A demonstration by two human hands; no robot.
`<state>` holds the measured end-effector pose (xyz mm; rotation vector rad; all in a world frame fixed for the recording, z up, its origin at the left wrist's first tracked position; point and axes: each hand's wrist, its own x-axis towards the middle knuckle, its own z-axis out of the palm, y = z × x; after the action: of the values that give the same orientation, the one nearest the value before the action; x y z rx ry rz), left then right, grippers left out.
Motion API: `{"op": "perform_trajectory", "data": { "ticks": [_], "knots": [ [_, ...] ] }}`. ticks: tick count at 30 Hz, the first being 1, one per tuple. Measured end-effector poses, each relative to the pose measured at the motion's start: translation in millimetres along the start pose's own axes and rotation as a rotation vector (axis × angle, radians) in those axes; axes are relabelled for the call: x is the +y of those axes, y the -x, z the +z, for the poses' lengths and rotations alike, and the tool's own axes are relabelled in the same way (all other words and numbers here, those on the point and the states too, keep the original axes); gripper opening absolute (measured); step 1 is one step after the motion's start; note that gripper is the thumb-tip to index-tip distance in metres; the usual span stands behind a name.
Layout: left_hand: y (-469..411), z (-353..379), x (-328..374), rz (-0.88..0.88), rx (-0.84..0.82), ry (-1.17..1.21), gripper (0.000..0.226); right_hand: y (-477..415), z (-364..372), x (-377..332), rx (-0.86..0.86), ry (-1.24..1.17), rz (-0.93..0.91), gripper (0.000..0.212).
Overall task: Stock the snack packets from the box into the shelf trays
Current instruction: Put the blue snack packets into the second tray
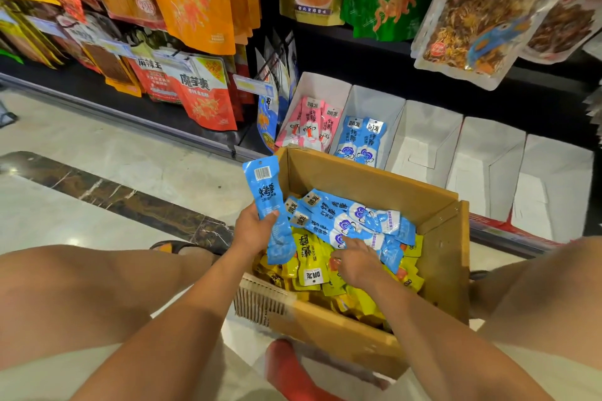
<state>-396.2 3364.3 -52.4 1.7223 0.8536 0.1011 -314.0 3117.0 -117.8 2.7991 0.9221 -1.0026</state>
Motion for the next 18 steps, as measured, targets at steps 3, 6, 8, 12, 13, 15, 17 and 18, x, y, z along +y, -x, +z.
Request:
{"op": "perform_trajectory", "data": {
  "ticks": [3,6,8,12,13,15,17,18],
  "knots": [
    [-0.5,-3.6,-2.0,-0.029,0.010,0.051,0.013,-11.2,2.7,-11.8,-0.040,0.077,-0.026,0.045],
    [-2.3,-8.4,-3.8,-0.044,0.014,0.022,0.012,-18.3,4.3,-20.3,-0.057,0.108,-0.034,0.052],
    [-1.0,-9.6,-2.1,-0.050,0.008,0.006,0.010,-18.9,3.3,-22.3,-0.042,0.095,-0.031,0.061],
    [2.1,-15.4,-1.2,-0.071,-0.008,0.005,0.014,-23.7,1.0,-22.2,-0.080,0.094,-0.048,0.067],
    [2.4,-16.8,-1.9,-0.077,-0.008,0.008,0.015,-24.5,0.3,-21.5,-0.100,0.102,-0.050,0.065],
    [3.3,-18.3,-1.8,-0.087,-0.002,0.019,0.014,-26.9,0.5,-19.0,-0.120,0.128,-0.048,0.061],
    [4.4,-19.5,-0.8,-0.094,0.004,0.023,0.014,-28.7,0.5,-18.1,-0.108,0.132,-0.039,0.063],
    [4.1,-20.1,-0.8,-0.097,0.005,0.017,0.014,-29.1,-0.5,-18.9,-0.100,0.122,-0.035,0.065]
  ]
}}
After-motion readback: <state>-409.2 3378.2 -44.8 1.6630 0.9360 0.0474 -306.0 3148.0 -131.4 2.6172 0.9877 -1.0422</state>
